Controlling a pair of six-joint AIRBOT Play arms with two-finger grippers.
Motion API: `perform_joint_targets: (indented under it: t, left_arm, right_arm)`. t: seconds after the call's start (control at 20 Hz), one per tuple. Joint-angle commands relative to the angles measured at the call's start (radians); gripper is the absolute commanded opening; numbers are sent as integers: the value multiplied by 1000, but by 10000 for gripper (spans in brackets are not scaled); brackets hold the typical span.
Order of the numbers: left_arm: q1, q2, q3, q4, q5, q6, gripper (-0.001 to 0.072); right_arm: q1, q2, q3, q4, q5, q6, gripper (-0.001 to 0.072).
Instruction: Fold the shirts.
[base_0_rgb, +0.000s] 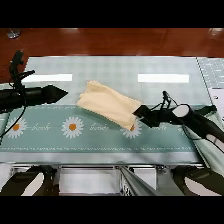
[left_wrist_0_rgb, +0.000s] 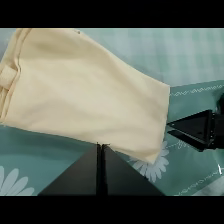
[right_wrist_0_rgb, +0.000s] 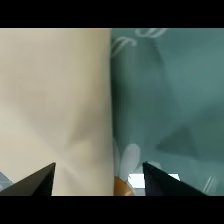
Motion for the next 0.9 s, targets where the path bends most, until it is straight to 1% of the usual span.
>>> perform_joint_targets:
  t: [0.0,0.05,0.1,0.15,0.2,0.25,0.35,0.4,0.55,0.7,0.8,0.85]
  left_arm:
    - [-8,0,-7,-10,15,-5,27]
    - [-8,0,-7,-10,15,-5,27]
    - [-8,0,-7,-10,16,-5,27]
    - [-8,0,-7,-10,19,-5,26]
    - [-8,0,-7,-10,20,-5,27]
    - [-8,0,-7,-10,20,-5,27]
    - [-8,0,-7,-10,20,-5,27]
    - [-8,0,-7,-10,19,-5,27]
    - [-8,0,-7,-10,14,-6,27]
    - [-8,0,-7,-10,14,-6,27]
    - [-8,0,-7,-10,7,-6,27]
    - [-8,0,-7,-10,8,-27,27]
  right_arm:
    - [0,-195,118,168,110,-175,626]
    - [0,-230,148,172,125,-175,626]
    - [6,-259,175,194,140,-185,604]
    - [14,-282,203,223,153,-214,489]
    - [20,-296,240,252,180,-272,138]
    - [20,-298,287,262,212,-329,20]
    - [0,-292,444,217,295,-340,20]
    - [-13,-290,544,172,335,-317,20]
    - [-66,-290,894,-19,459,-142,20]
    - [-173,-288,1169,-125,630,-43,20]
    - [-241,-270,1270,-212,754,-10,20]
    - [-277,-246,1283,-224,791,-16,18]
